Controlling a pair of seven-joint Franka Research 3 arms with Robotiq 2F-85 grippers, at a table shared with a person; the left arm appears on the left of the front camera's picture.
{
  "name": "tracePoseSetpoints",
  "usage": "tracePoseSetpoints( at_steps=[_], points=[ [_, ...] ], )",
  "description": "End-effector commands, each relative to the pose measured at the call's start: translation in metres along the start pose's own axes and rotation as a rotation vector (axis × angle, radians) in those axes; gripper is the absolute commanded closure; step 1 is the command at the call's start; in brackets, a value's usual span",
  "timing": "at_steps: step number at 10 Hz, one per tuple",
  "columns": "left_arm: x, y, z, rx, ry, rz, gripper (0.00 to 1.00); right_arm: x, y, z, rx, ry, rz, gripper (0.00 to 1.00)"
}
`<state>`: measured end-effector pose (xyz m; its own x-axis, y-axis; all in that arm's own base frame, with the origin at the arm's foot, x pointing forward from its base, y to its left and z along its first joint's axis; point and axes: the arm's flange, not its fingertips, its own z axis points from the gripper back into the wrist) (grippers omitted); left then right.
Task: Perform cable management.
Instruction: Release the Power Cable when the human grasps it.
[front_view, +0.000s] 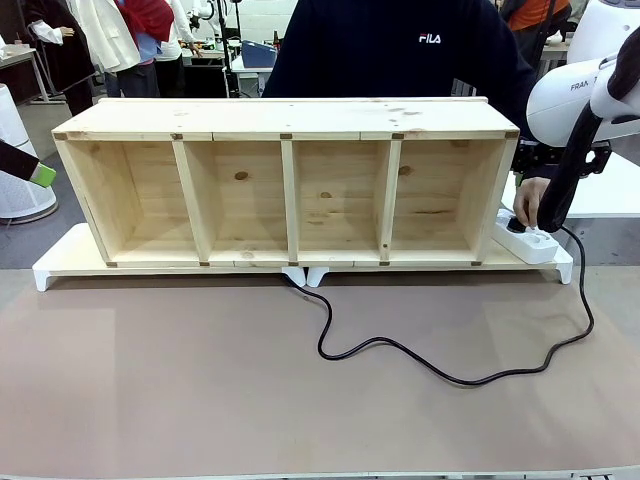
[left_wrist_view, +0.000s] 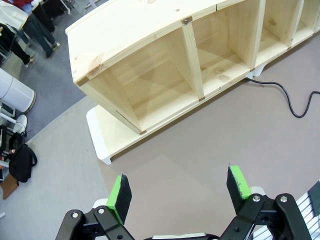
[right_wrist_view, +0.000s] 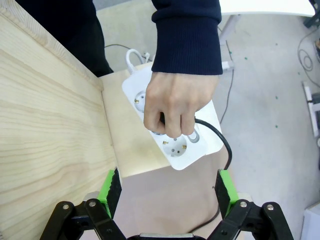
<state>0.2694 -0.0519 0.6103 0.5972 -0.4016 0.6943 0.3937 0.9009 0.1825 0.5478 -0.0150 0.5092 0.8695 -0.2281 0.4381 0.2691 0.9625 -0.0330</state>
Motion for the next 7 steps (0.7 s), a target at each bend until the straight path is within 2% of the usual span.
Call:
tracePoseSetpoints(
  at_steps=[1, 7],
  points=[
    [0.0011, 0.0006, -0.0012, 0.003, -0.006, 0.001, 0.00, -0.0002, 0.0009, 0.0005, 0.001, 0.000, -0.003, 0.03],
    [0.0011, 0.0006, -0.0012, 0.003, -0.006, 0.001, 0.00, -0.0002, 0.0009, 0.0005, 0.001, 0.000, -0.003, 0.03]
  ],
)
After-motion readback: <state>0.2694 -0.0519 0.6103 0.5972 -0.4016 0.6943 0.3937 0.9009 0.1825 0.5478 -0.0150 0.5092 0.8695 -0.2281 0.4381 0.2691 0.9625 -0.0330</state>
